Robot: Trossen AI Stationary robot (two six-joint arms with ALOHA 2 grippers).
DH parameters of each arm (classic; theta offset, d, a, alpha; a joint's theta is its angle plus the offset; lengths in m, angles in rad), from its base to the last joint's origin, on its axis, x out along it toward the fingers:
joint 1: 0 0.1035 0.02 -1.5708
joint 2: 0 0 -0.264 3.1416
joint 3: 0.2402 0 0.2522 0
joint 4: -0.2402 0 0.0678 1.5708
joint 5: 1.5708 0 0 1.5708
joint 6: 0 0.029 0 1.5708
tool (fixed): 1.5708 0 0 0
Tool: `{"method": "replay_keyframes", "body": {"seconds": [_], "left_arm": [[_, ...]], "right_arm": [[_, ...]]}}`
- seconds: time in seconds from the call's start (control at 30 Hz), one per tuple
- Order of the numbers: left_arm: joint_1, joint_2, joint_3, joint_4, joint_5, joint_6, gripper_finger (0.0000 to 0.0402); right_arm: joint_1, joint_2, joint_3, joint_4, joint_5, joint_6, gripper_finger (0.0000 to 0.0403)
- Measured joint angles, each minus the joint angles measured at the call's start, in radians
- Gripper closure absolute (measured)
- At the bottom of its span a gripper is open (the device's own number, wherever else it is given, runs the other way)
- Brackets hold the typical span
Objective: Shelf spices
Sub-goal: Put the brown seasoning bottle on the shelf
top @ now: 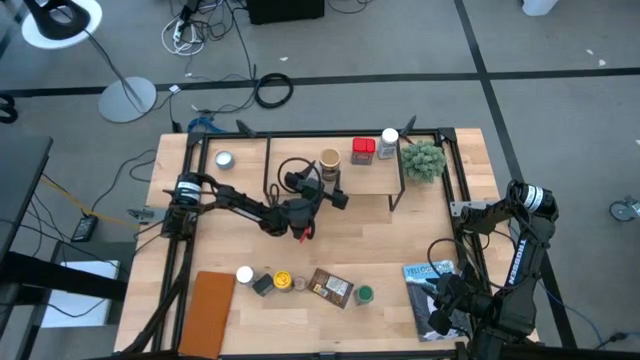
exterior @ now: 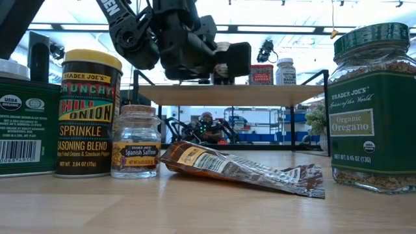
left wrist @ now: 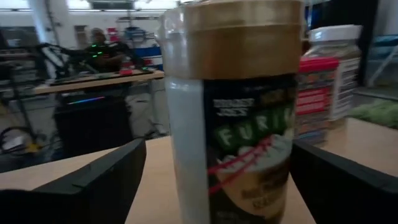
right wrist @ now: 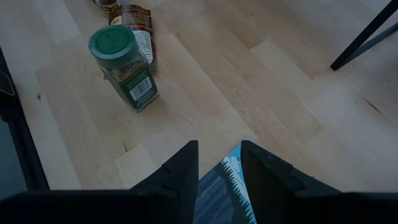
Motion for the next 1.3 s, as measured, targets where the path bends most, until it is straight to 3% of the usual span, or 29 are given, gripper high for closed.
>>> {"method": "replay_keyframes", "body": {"seconds": [0.47,0.9,1.07,1.3], "left_arm": [[-0.094,-0.006,0.0,0.081,-0.052,0.007,0.0014],[-0.278,-0.018,0.005,0.151,-0.066,0.008,0.0014],[-0.313,-0.085,0.005,0.093,0.048,0.007,0.0014],[-0.311,-0.198,0.006,-0.305,0.297,-0.177,0.0014]], "right_arm": [[0.0,0.0,0.0,0.0,0.0,-0.009,0.0284],[0.0,0.0,0.0,0.005,0.001,-0.008,0.0284],[-0.001,0.0,0.0,0.01,0.006,-0.008,0.0284],[-0.002,0.0,0.0,0.022,0.04,-0.007,0.0284]]}}
